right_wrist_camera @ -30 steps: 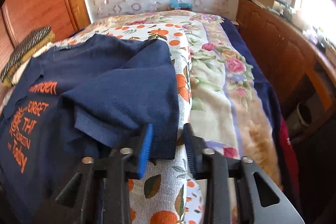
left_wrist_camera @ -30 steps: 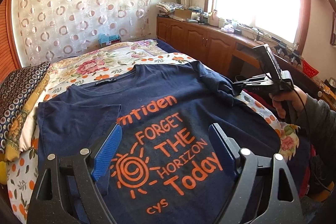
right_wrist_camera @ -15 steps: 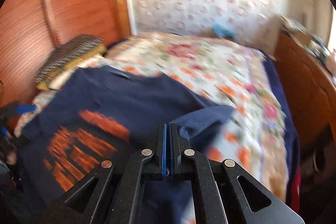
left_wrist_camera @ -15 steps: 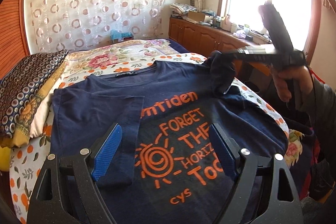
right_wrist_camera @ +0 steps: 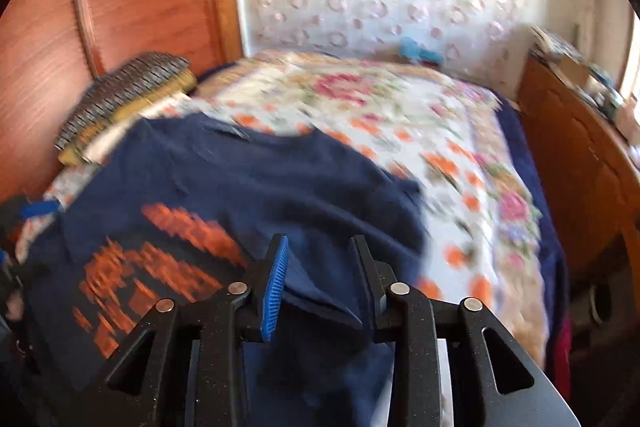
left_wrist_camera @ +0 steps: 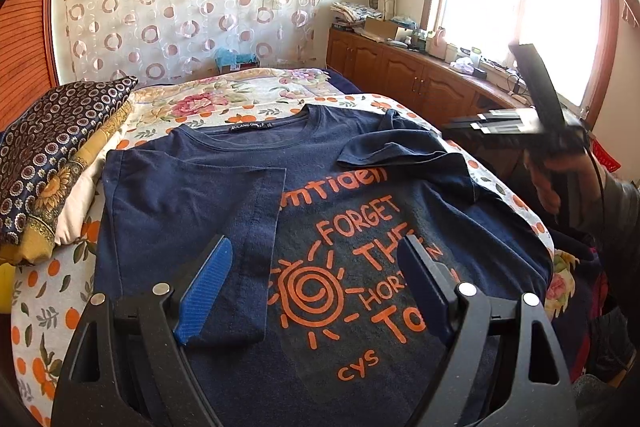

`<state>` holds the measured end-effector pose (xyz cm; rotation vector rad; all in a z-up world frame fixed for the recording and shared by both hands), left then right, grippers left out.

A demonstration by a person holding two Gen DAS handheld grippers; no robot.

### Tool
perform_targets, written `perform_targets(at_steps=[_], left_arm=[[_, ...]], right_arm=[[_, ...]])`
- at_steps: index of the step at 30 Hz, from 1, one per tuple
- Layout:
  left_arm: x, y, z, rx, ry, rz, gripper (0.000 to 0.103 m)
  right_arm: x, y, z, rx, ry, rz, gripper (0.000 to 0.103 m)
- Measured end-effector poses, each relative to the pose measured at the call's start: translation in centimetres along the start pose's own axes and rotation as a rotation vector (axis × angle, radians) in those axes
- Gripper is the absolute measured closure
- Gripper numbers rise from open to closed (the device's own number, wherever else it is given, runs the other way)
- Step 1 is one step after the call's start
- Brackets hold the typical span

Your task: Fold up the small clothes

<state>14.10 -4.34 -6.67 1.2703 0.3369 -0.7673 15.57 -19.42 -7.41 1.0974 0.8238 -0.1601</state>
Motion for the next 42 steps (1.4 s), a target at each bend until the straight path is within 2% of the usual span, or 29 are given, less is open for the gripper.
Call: perform_targets(at_steps=[4,8,12,13,14,15,16,22,24,26,27,31,36,42], left_arm=[[0.6,-0.3,0.0,-0.001,0.006,-0.018,0.018],[0.8,-0.3,-0.2,-0.003,0.010,-0.025,0.018],[0.7,-0.3,-0.3,-0.004,0.014,-0.024,0.018],[0.7,-0.3,-0.4,-0.006,0.013,-0.025,0.018],[0.7,-0.3,-0.4,-0.008,0.012,-0.025,0.018],[0.7,-0.4,-0.5,-0.009,0.013,-0.026,0.018],[0.7,-0.4,-0.5,-0.009,0.014,-0.027,0.018],[0.4,-0.3,-0.8,-0.015,0.013,-0.019,0.018],[0.4,-0.3,-0.9,-0.019,0.013,-0.016,0.018],[0.4,-0.3,-1.0,-0.023,0.013,-0.015,0.018],[0.5,-0.3,-0.9,-0.025,0.013,-0.016,0.018],[0.5,-0.3,-1.0,-0.026,0.015,-0.016,0.018],[0.4,-0.3,-1.2,-0.032,0.020,-0.014,0.018],[0.7,0.1,-0.8,-0.024,0.018,-0.012,0.018]], right_arm=[[0.2,-3.0,0.8,0.073,0.014,-0.032,0.061],[0.7,-3.4,1.2,0.120,0.065,-0.027,0.061],[1.1,-3.3,0.9,0.109,0.091,-0.015,0.061],[1.3,-3.2,0.8,0.103,0.099,-0.009,0.062],[1.0,-3.0,0.9,0.094,0.099,0.000,0.068],[0.8,-3.0,0.6,0.081,0.098,0.007,0.090],[0.6,-2.9,0.3,0.067,0.112,0.014,0.097],[-2.1,-3.2,-3.3,-0.065,0.194,0.071,0.097],[-2.7,-3.7,-4.3,-0.105,0.201,0.050,0.097],[-2.9,-4.6,-4.7,-0.110,0.245,0.020,0.097],[-2.8,-4.9,-4.8,-0.110,0.260,0.003,0.096],[-1.8,-5.6,-5.1,-0.139,0.222,-0.058,0.078],[-3.0,-4.8,-4.5,-0.125,0.213,-0.005,0.068],[-4.1,-4.5,-4.0,-0.099,0.153,0.051,0.064]])
Point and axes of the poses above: each gripper's, at about its wrist camera, not at the fingertips, and x roughly the way its jaws point, z to its right, y to its top, the point moved 4 cm from there along x, roughly the way its jaws point, and after that the axes turned 13 degrees about -x, right-handed, at the moved point
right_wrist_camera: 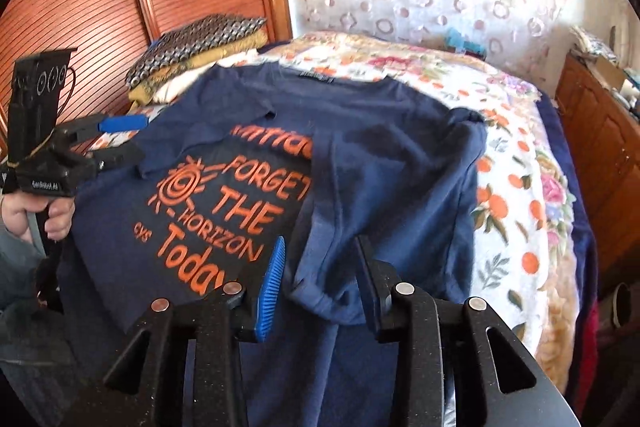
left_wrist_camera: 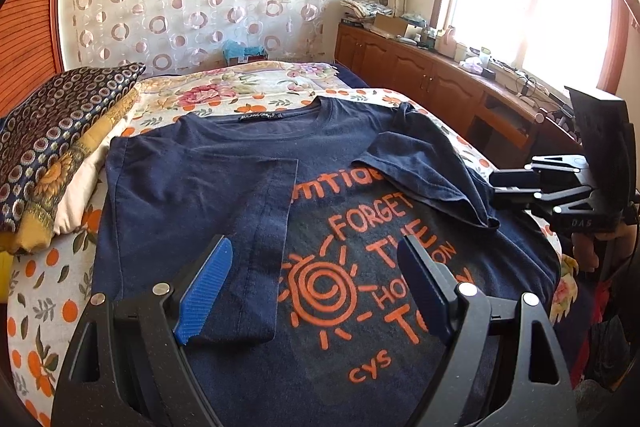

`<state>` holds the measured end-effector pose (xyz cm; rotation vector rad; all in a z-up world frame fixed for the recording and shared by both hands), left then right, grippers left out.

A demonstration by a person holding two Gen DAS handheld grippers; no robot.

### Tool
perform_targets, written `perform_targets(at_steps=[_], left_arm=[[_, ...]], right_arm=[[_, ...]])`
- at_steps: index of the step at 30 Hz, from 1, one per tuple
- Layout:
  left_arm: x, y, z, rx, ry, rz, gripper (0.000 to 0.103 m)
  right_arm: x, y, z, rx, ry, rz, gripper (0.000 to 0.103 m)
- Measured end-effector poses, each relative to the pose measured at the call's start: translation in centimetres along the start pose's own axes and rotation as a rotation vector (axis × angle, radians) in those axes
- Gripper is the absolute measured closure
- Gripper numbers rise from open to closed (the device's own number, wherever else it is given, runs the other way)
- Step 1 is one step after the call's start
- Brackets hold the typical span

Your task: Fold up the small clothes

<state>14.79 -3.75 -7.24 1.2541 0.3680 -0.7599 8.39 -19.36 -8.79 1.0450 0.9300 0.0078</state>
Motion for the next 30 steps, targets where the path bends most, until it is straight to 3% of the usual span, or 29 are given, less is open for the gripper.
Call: perform_targets(at_steps=[3,7,12,16,24,27,29,30], left_arm=[[0.7,1.0,1.0,0.032,-0.013,0.001,0.018],[2.8,2.8,2.8,0.067,-0.045,-0.020,0.018],[6.6,4.3,5.0,0.089,-0.073,-0.078,0.026],[10.8,4.9,5.9,0.078,-0.070,-0.163,0.037],[15.6,5.3,7.2,0.110,0.017,-0.248,0.041],[16.4,5.2,7.4,0.108,0.014,-0.271,0.041],[16.4,5.4,7.5,0.108,0.013,-0.267,0.050],[16.2,5.3,7.6,0.109,0.002,-0.269,0.064]], right_arm=[[0.3,-0.4,1.3,0.034,-0.095,0.000,0.057],[2.1,-2.6,4.2,0.139,-0.210,-0.057,0.057],[3.1,-5.0,6.2,0.230,-0.238,-0.121,0.056],[2.9,-5.2,6.0,0.210,-0.250,-0.093,0.056],[3.0,-6.0,6.0,0.217,-0.250,-0.069,0.055],[2.9,-5.9,6.1,0.217,-0.251,-0.068,0.055],[2.8,-6.0,6.2,0.222,-0.246,-0.064,0.055],[2.9,-5.9,6.2,0.221,-0.246,-0.064,0.055]])
Point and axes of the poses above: each gripper's, at about its wrist camera, not at the fingertips, and x roughly the way its jaws point, z to its right, y to its top, the point moved 4 cm from there along x, roughly the way its jaws point, and after that the axes turned 13 degrees about -x, right-handed, at the moved point
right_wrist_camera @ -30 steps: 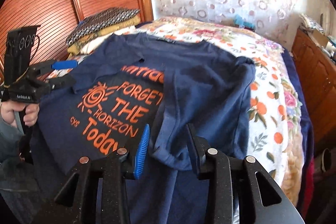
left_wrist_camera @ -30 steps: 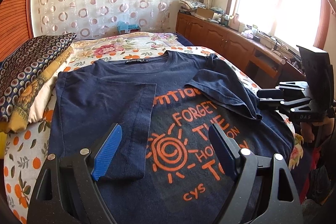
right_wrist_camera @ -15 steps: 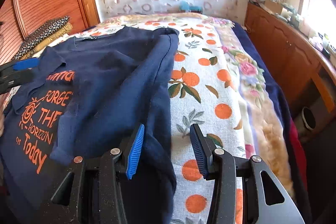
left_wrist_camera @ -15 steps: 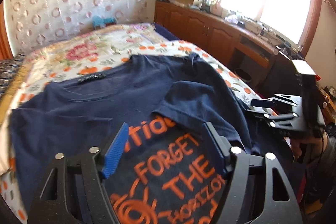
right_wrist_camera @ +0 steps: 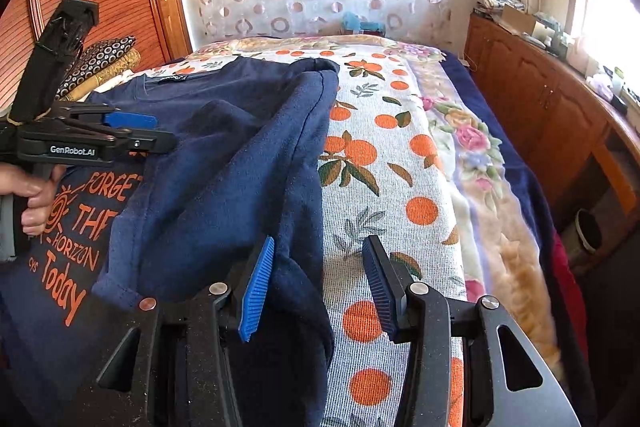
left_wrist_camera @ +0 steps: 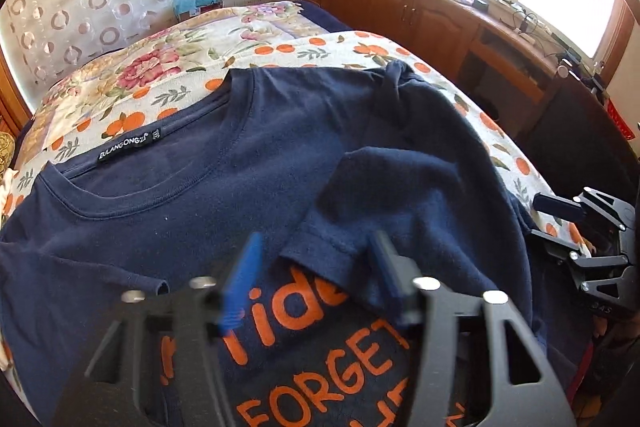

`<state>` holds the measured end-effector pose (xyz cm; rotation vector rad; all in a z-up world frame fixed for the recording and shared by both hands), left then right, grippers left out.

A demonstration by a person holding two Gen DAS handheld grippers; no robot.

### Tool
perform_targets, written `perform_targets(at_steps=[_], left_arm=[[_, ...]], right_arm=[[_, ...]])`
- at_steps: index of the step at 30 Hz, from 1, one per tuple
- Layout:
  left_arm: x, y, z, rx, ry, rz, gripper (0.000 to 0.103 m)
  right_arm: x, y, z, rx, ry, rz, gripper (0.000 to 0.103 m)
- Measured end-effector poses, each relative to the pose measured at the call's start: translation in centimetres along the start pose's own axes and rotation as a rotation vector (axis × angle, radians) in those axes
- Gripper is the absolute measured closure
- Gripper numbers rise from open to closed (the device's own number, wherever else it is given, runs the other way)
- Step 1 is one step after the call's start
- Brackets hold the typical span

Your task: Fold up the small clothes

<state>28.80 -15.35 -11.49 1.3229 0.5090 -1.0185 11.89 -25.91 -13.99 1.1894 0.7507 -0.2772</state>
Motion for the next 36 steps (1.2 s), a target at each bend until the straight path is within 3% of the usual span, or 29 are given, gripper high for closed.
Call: perform_targets(at_steps=[1,3,4,11,15,19,20,22,24,25,27,33,36], left_arm=[[-0.2,-0.2,0.1,0.005,-0.014,-0.005,0.076],[-0.7,-0.5,0.4,0.023,-0.015,-0.001,0.092],[-1.1,-0.6,0.5,0.032,-0.017,0.000,0.094],[-4.8,-0.5,-0.3,0.044,-0.016,0.051,0.097],[-5.5,-0.1,-1.6,0.024,0.009,0.066,0.097],[-6.0,-0.1,-2.8,-0.004,-0.014,0.061,0.097],[-6.1,-0.2,-3.0,-0.004,-0.018,0.060,0.094],[-6.7,-0.6,-3.6,0.007,0.000,0.075,0.062],[-7.3,-1.1,-4.1,0.023,0.021,0.104,0.049],[-7.8,-1.4,-4.5,0.028,0.041,0.119,0.034],[-8.7,-1.9,-5.8,0.021,0.068,0.154,0.022],[-9.8,-3.7,-10.1,-0.048,0.060,0.126,0.022],[-10.2,-4.7,-11.9,-0.058,0.091,0.103,0.022]], right_arm=[[0.0,0.0,0.0,-0.002,-0.002,-0.001,0.055],[0.0,0.0,0.0,-0.005,-0.004,-0.001,0.055],[0.0,0.0,0.0,-0.004,-0.003,-0.001,0.055],[0.0,0.0,0.2,-0.005,0.000,-0.001,0.055],[0.0,0.0,0.3,-0.006,0.000,-0.001,0.055],[0.0,0.0,0.3,-0.006,0.000,0.000,0.055],[0.0,0.0,0.3,-0.006,0.001,0.000,0.055],[0.0,0.0,0.3,-0.006,0.002,0.000,0.055],[0.0,0.0,0.3,-0.006,0.001,0.000,0.055],[0.1,0.0,0.3,-0.007,0.000,-0.001,0.055],[0.0,0.0,0.4,-0.007,0.002,0.000,0.055],[0.0,0.0,0.3,-0.007,0.002,0.000,0.055],[0.0,0.0,0.3,-0.008,0.002,0.000,0.055]])
Point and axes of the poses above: each gripper's, at about its wrist camera, not at the fingertips, and x roughly the way its jaws point, z to its right, y to its top, the point moved 4 cm from there along x, roughly the way its jaws point, and after that the axes turned 13 degrees about -x, right-handed, at the moved point
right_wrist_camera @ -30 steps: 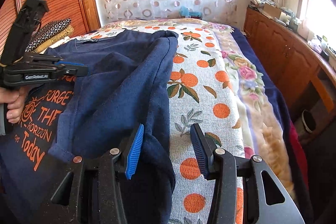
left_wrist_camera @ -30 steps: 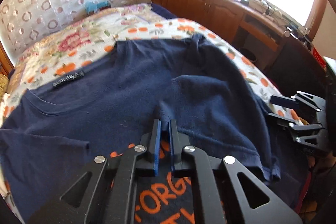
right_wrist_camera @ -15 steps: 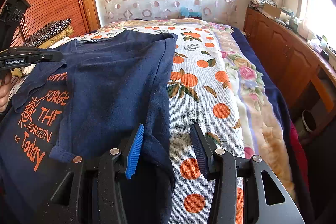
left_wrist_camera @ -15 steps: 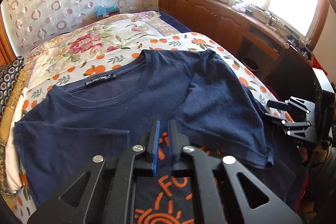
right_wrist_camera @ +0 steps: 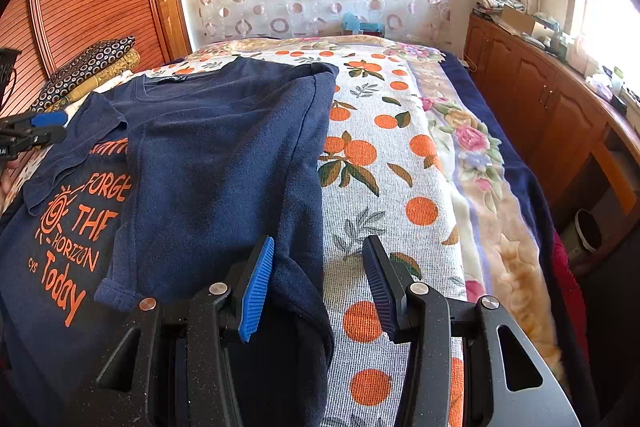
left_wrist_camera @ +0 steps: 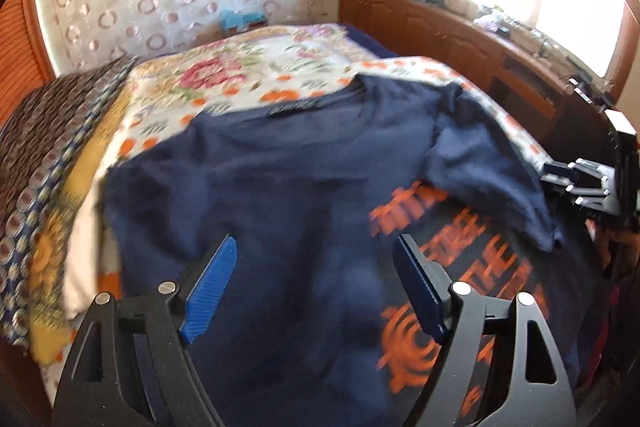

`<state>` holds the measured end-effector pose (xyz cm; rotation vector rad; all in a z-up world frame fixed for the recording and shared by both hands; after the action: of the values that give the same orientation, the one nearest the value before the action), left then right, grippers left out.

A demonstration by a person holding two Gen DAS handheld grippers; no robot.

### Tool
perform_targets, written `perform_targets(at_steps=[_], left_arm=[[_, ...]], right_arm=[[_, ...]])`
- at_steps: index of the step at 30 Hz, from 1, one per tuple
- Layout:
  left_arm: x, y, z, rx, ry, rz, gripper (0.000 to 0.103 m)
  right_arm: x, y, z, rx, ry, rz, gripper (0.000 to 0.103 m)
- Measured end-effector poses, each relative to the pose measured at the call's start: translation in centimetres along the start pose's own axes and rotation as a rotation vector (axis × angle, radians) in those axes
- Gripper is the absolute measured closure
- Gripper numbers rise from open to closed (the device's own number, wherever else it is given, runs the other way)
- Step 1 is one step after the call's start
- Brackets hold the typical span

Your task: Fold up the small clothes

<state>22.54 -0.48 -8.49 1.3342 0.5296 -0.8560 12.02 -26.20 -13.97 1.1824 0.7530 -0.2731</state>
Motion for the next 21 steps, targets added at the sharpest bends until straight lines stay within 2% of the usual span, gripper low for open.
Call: perform_targets(at_steps=[7,14,17,19,21], left_arm=[[-2.2,-2.1,-4.8,-0.044,0.071,0.039,0.022],[-2.9,-2.5,-8.3,-0.125,0.099,0.061,0.022],[-2.9,-2.8,-9.3,-0.166,0.092,0.064,0.029],[-2.7,-3.0,-9.6,-0.181,0.085,0.060,0.039],[-2.5,-3.0,-9.7,-0.189,0.090,0.056,0.044]], right_arm=[[0.0,0.0,0.0,-0.001,0.000,0.000,0.055],[0.0,0.0,0.1,-0.004,-0.002,-0.001,0.055],[0.0,0.0,0.1,-0.005,-0.002,-0.001,0.055],[0.1,0.0,0.1,-0.005,-0.003,-0.001,0.055],[0.1,0.0,0.1,-0.005,-0.002,-0.001,0.055]])
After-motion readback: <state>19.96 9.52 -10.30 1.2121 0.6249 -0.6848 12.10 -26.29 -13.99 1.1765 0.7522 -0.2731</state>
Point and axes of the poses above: each gripper's, at about its wrist camera, not at the fingertips, and x roughly the way its jaws point, z to its right, y to its top, the point moved 4 cm from there along x, roughly the way its jaws point, and after that the axes turned 13 degrees about -x, right-handed, at the moved point
